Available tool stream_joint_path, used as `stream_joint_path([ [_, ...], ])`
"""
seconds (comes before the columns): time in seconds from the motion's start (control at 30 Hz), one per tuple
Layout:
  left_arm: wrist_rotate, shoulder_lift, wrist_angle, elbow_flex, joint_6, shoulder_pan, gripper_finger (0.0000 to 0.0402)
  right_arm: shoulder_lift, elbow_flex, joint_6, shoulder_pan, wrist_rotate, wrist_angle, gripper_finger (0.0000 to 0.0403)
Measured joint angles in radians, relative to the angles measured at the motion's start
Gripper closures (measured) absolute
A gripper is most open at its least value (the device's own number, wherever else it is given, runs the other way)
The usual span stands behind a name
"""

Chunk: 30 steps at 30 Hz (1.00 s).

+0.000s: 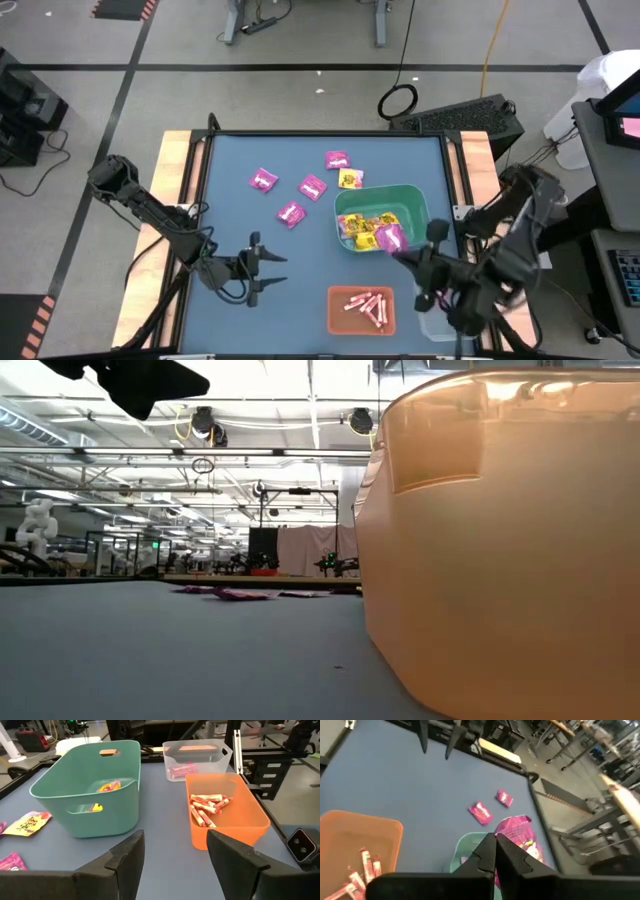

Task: Sort candy
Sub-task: Put the purple candy pack into the transparent bin

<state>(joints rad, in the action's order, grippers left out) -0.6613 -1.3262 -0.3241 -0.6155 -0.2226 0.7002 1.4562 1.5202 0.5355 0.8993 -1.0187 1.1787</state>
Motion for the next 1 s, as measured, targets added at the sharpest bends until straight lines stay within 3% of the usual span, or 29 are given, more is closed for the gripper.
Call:
stream_joint_path([
  [0.13, 0.000, 0.000, 0.000, 0.000, -0.005, 0.000, 0.0182, -0.165, -0.303, -0.172, -0.054, 0.067, -0.442, 0.0403],
  [0.27, 0.000, 0.000, -0.001, 0.000, -0.005, -0.001, 0.0182, -0.277, -0.553, -0.403, -0.124, 0.246, -0.940, 0.0403],
  [0.4, 0.000, 0.000, -0.005, 0.000, -0.007, -0.001, 0.0182, -0.352, -0.727, -0.566, -0.199, 0.409, -1.372, 0.0403],
  [0.53, 0.000, 0.000, -0.005, 0.000, -0.009, -0.001, 0.0182, -0.369, -0.843, -0.659, -0.276, 0.552, -1.677, 0.0403],
  [0.67, 0.000, 0.000, -0.004, 0.000, -0.034, -0.001, 0.0182, -0.372, -0.889, -0.755, -0.317, 0.625, -1.818, 0.0403],
  [1.0, 0.000, 0.000, -0.003, 0.000, -0.033, 0.000, 0.0182, -0.370, -0.891, -0.866, -0.317, 0.633, -1.780, 0.0403],
])
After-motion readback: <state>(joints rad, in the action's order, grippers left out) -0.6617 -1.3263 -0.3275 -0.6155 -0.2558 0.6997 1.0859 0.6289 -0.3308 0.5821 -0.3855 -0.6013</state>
